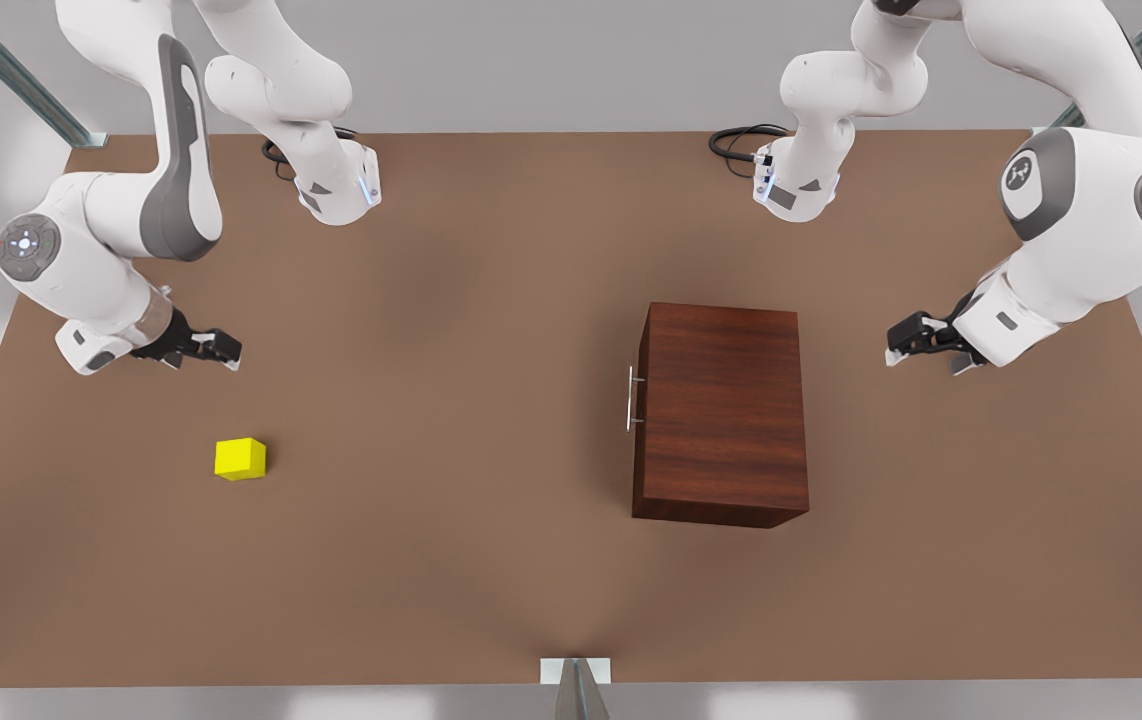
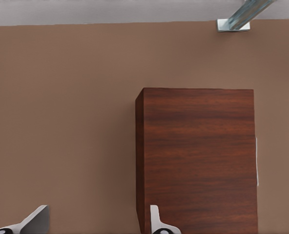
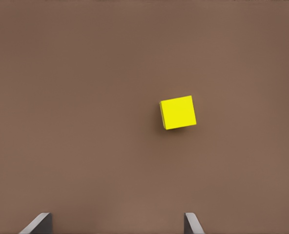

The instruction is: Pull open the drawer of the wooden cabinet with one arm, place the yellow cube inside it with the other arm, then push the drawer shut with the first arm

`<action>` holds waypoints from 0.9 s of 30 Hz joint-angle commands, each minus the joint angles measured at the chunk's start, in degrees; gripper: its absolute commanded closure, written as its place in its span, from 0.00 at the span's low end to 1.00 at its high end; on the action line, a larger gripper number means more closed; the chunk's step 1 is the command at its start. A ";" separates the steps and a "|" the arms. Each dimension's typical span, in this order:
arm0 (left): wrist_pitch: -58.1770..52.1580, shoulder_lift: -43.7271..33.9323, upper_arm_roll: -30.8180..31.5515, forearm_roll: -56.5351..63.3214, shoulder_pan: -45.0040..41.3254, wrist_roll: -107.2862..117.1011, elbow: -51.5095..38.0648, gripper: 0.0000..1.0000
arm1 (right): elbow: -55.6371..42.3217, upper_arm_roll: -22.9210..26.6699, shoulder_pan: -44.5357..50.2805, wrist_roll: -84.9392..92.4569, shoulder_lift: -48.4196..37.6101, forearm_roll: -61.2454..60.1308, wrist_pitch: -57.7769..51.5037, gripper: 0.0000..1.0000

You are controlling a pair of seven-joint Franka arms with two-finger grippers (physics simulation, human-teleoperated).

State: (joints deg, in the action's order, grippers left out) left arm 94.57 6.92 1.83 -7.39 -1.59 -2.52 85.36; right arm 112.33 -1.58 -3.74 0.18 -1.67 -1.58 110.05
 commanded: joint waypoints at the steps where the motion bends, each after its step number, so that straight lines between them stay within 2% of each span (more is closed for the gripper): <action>1: 1.49 -0.06 0.10 0.01 0.01 -1.70 -0.28 0.00 | -0.09 0.00 -1.71 -0.09 0.27 0.09 1.05 0.00; 4: 1.05 1.26 0.36 0.18 -2.27 1.11 -0.28 0.00 | -2.37 0.09 -1.97 -3.77 1.67 -0.26 -1.06 0.00; 7: -2.55 1.70 0.45 3.00 -13.34 18.85 1.04 0.00 | -3.08 0.53 -2.06 -34.17 3.87 -0.18 -1.06 0.00; 9: -2.99 4.86 0.36 8.18 -23.36 25.72 0.16 0.00 | -2.99 0.88 -3.29 -44.11 3.96 -0.35 -0.98 0.00; 12: -2.20 11.36 0.36 8.62 -31.10 35.82 -4.14 0.00 | -2.38 1.06 -5.49 -56.34 6.07 -0.70 5.26 0.00; 14: 4.48 15.93 0.36 9.58 -34.70 42.86 -4.58 0.00 | -2.38 0.97 -6.54 -58.63 7.65 -0.79 6.85 0.00; 18: 8.61 23.49 0.28 15.83 -39.01 53.14 -7.48 0.00 | -1.67 0.88 -6.46 -67.15 11.96 -0.44 13.44 0.00; 23: 11.95 29.03 0.19 19.78 -41.21 59.65 -11.26 0.00 | 5.18 0.79 -6.54 -74.89 13.80 -0.18 24.95 0.00; 27: 13.09 32.37 0.19 25.41 -41.30 57.89 -12.67 0.00 | 4.22 0.79 -6.28 -77.44 18.19 0.44 26.10 0.00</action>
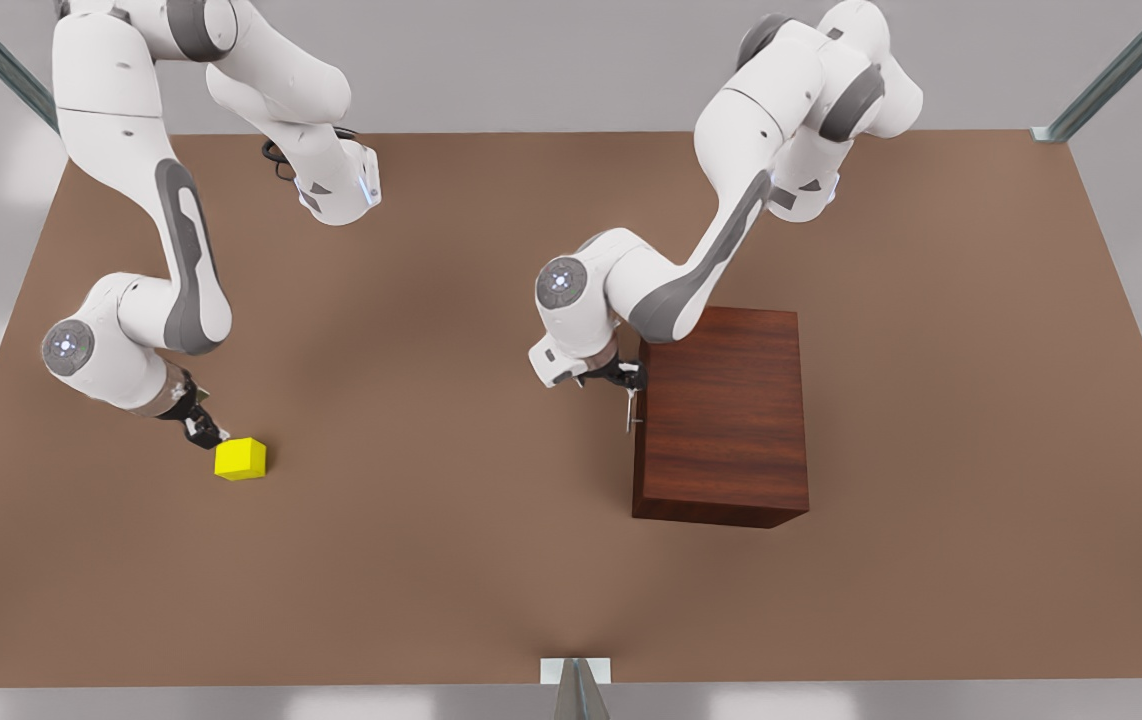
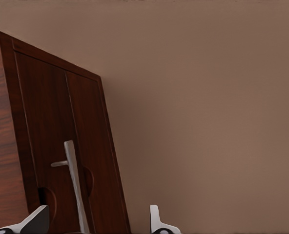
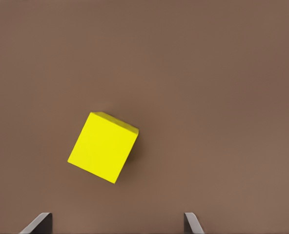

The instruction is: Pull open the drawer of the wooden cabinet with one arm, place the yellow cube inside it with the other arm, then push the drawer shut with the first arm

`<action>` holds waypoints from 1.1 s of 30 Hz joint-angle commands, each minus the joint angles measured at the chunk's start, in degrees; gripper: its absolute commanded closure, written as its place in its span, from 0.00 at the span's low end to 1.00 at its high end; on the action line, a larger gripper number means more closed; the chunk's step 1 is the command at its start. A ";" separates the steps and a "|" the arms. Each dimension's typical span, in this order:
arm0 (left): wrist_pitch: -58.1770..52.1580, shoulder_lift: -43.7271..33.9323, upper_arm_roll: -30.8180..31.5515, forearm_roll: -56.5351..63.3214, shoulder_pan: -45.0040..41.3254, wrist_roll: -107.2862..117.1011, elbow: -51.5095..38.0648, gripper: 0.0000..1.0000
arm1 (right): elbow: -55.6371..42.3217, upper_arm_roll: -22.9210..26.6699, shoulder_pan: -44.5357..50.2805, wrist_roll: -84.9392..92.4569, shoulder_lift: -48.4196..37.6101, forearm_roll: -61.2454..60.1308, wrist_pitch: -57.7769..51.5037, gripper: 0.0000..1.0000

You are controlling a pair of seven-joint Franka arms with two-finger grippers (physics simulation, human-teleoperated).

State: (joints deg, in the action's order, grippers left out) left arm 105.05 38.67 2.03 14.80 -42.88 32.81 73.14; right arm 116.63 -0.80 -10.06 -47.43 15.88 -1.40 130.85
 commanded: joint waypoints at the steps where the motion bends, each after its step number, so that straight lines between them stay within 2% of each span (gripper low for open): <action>1: 2.53 0.71 -0.01 4.10 -0.01 21.07 -0.45 0.00 | -0.53 0.01 -0.05 -30.17 1.26 0.53 5.29 0.00; 19: 2.53 5.54 -0.01 10.25 -2.03 22.03 -0.28 0.00 | -9.23 -0.08 0.83 -32.64 14.09 4.39 1.16 0.00; 33: 6.22 5.80 0.08 10.07 -4.06 24.58 -0.81 0.00 | -9.32 -0.08 -0.75 -32.72 15.41 4.92 4.59 0.00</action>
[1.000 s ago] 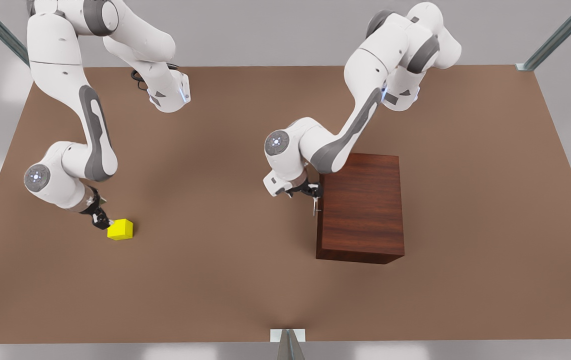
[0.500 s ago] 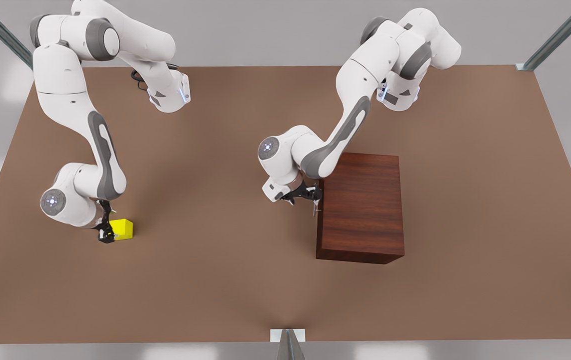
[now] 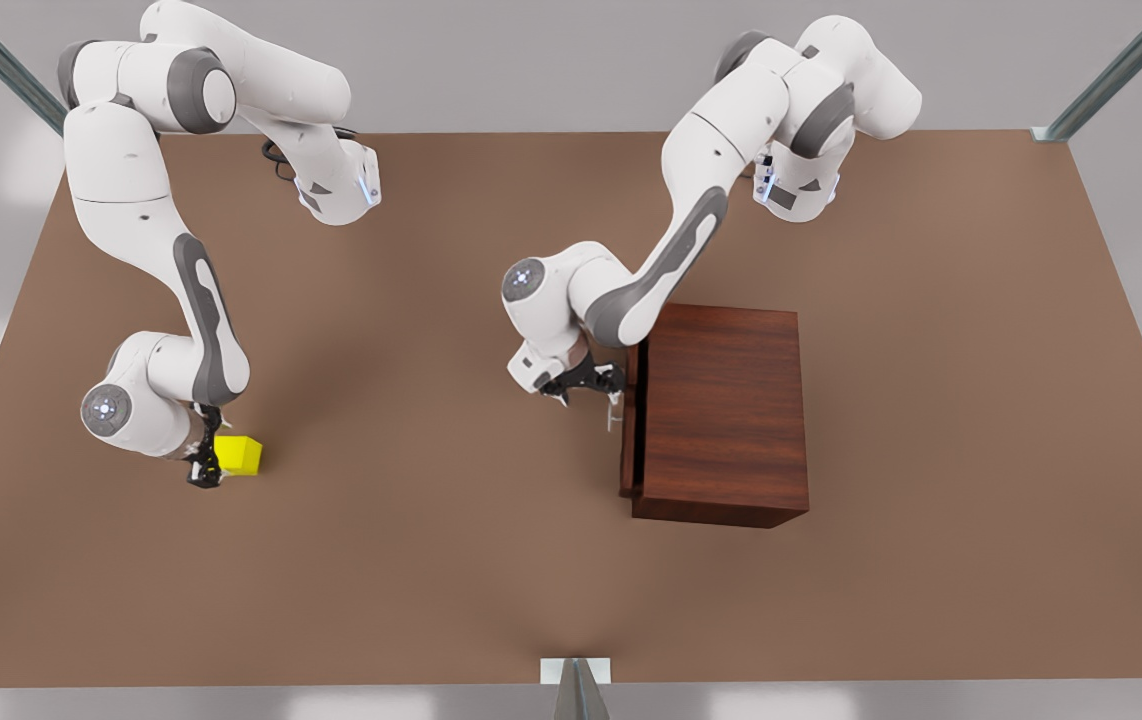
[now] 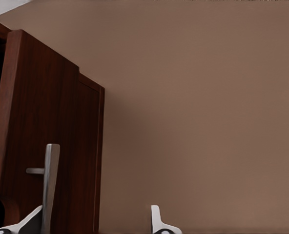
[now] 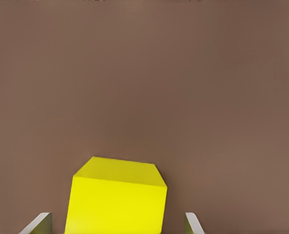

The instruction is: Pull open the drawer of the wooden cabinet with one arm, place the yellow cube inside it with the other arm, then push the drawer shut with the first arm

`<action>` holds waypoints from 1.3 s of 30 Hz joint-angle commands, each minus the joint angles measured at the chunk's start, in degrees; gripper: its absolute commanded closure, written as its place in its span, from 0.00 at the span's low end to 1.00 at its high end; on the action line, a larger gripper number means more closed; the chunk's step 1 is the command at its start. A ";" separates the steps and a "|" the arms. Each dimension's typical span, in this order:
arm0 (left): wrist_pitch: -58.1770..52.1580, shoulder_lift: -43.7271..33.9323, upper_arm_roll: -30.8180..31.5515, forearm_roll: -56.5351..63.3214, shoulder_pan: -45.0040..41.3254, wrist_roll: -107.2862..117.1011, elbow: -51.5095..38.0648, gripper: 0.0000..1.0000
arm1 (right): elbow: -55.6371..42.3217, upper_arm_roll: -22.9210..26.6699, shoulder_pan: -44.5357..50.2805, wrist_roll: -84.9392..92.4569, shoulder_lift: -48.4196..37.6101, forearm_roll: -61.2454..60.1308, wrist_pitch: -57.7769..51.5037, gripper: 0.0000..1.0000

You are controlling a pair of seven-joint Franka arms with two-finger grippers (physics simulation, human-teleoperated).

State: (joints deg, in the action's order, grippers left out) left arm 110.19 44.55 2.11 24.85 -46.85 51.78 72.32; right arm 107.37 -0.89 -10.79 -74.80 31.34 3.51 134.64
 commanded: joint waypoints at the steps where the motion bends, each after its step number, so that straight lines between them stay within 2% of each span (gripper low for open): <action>1: 1.17 -0.08 0.09 0.02 -0.17 5.62 -0.08 0.00 | -0.06 -0.08 -0.02 -5.36 -0.05 0.01 0.80 0.00; 26: 4.42 0.98 -0.44 0.28 -4.83 5.79 -0.96 0.00 | -0.23 -0.25 -1.60 -6.32 4.08 2.03 6.78 0.00; 32: 4.07 1.06 -0.44 0.20 -5.36 6.14 -2.19 0.00 | -0.23 -0.25 -1.69 -10.45 4.08 2.29 6.78 0.15; 39: 2.49 0.98 -0.09 -0.15 -6.15 6.67 -2.98 0.00 | -0.23 -0.43 -1.78 -11.25 3.55 2.47 6.69 0.18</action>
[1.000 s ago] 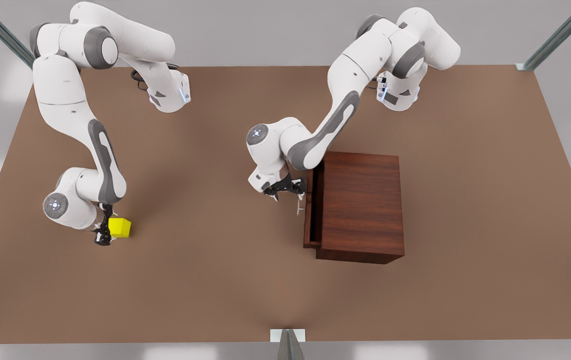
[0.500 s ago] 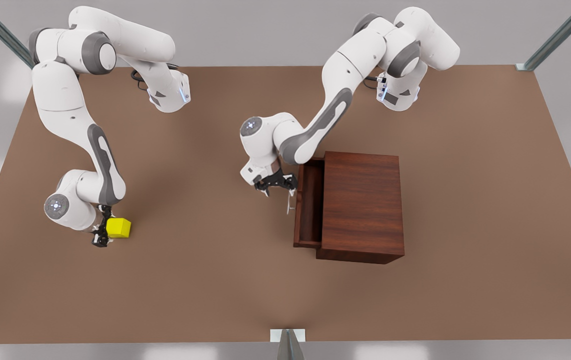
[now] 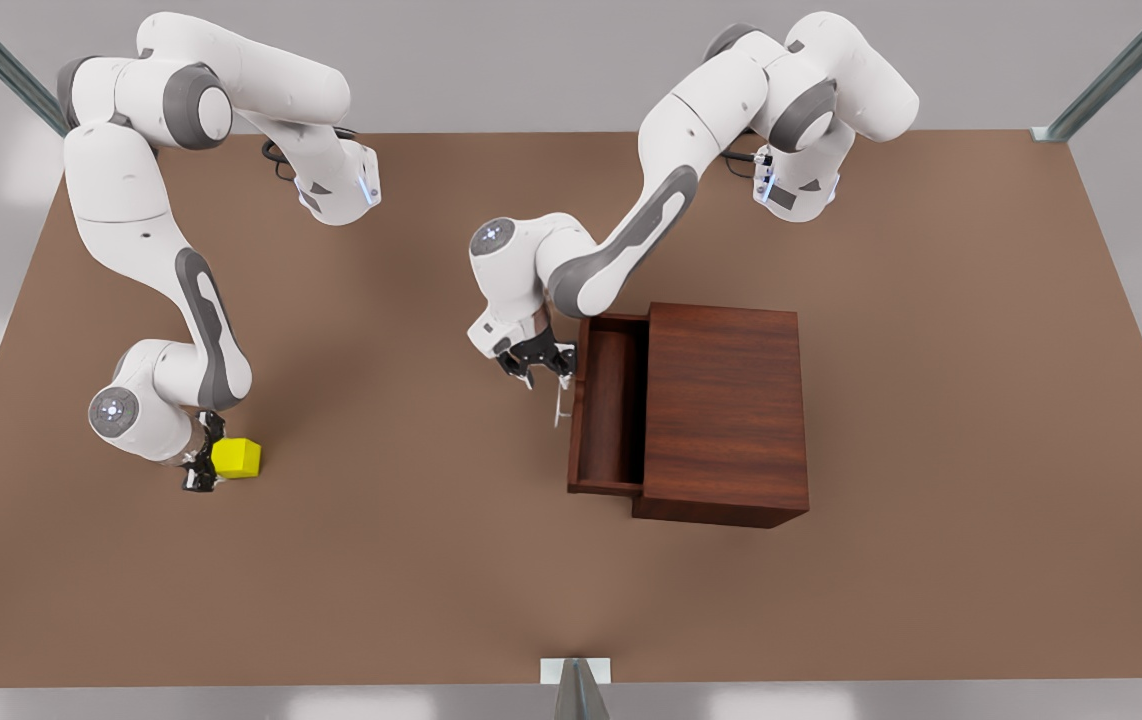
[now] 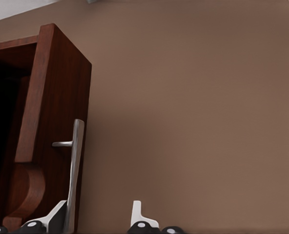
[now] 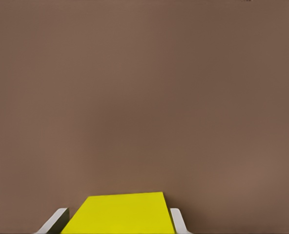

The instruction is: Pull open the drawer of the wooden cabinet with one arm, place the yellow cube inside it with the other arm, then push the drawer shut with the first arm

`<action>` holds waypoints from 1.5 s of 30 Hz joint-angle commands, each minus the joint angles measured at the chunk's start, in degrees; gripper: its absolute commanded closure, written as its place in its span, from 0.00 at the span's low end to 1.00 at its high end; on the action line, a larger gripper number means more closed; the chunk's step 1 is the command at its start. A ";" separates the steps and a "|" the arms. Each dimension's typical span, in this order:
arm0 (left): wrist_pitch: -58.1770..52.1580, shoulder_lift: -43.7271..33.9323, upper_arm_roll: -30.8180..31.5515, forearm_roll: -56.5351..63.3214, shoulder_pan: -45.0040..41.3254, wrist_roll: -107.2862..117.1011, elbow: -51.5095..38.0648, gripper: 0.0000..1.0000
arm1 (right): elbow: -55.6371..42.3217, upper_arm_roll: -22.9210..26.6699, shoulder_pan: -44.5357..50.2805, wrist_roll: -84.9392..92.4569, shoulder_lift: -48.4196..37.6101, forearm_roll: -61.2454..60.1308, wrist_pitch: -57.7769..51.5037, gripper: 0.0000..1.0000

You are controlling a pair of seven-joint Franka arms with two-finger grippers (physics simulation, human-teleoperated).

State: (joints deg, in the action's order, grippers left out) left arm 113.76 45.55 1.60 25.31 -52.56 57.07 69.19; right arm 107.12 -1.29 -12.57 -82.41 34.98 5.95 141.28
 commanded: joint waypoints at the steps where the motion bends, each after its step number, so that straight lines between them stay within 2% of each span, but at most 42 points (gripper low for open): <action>1: -3.62 -0.37 0.51 -0.88 -1.14 1.29 0.07 0.00 | 0.02 -0.03 0.00 -4.08 -0.09 0.02 0.05 0.20; 3: -12.41 -0.72 0.51 -5.01 -4.21 2.87 -5.90 0.00 | -0.07 -0.03 0.00 -4.78 -0.09 0.02 0.05 0.25; 6: -20.85 -2.83 0.95 -7.47 -7.12 5.60 -9.51 0.00 | -0.16 -0.20 0.00 -4.96 -0.35 0.11 0.05 0.27; 7: -22.17 -3.80 0.95 -8.26 -7.12 5.16 -9.42 0.00 | -0.16 -0.29 0.00 -5.31 -0.53 0.11 0.05 0.37; 8: -24.02 -4.32 0.86 -8.43 -6.42 3.05 -9.34 0.00 | -0.16 -0.38 0.00 -5.40 -0.88 0.11 -0.04 0.36; 9: -27.70 -6.96 0.95 -12.38 -2.99 -1.68 -9.25 0.00 | -0.16 -0.55 0.00 -5.40 -1.32 0.02 -0.48 0.36; 10: -33.59 -12.84 0.86 -17.83 3.77 -10.29 -8.81 0.00 | -0.16 -0.64 0.00 -5.48 -1.76 0.02 -0.74 0.36; 11: -39.57 -16.89 0.60 -19.42 9.31 -19.96 -8.72 0.00 | -0.16 -1.08 0.00 -5.92 -2.29 -0.15 -1.36 0.36; 13: -44.23 -20.67 0.42 -20.65 21.52 -35.78 -8.28 0.00 | -0.16 -1.96 0.26 -6.98 -3.78 -0.77 -3.47 0.36; 16: -43.27 -22.43 0.33 -23.99 38.83 -55.38 -7.75 0.00 | -1.39 -3.37 1.05 -7.95 -6.24 -3.31 -8.91 0.36; 18: -36.08 -23.57 0.42 -30.67 48.60 -62.60 -4.87 0.00 | -2.88 -5.47 1.05 -11.54 -7.39 -3.40 -13.30 0.36; 19: -22.27 -32.27 0.16 -30.50 49.13 -64.36 10.69 0.00 | -4.55 -7.67 1.05 -14.53 -8.09 -3.40 -16.65 0.36; 21: -23.58 -31.75 0.07 -30.14 48.61 -64.01 9.47 0.00 | -7.28 -11.01 1.84 -19.54 -8.18 -3.40 -20.87 0.36; 26: -27.54 -32.01 -0.28 -29.79 49.05 -61.64 10.62 0.00 | -15.36 -11.01 11.16 -33.69 -8.27 -6.48 -30.98 0.36; 32: -27.27 -32.10 -0.28 -29.79 48.69 -61.64 10.62 0.00 | -26.88 -10.93 21.62 -51.80 -5.98 -7.27 -38.71 0.37; 34: -27.27 -32.10 -0.28 -29.79 48.69 -61.64 10.62 0.00 | -28.37 -11.10 24.25 -56.98 -5.37 -7.01 -39.85 0.37; 39: -27.27 -32.10 -0.28 -29.79 48.69 -61.64 10.70 0.00 | -39.17 -11.01 32.60 -71.48 -2.12 -9.56 -44.77 0.36; 45: -27.45 -32.10 -0.28 -29.79 48.69 -61.64 10.70 0.00 | -47.62 -11.01 40.08 -83.18 3.60 -11.49 -44.86 0.36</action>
State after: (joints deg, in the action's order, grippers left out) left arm 86.40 13.51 1.31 -4.51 -3.87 5.27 79.92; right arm 60.27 -12.14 27.27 -130.83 38.21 -4.05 98.84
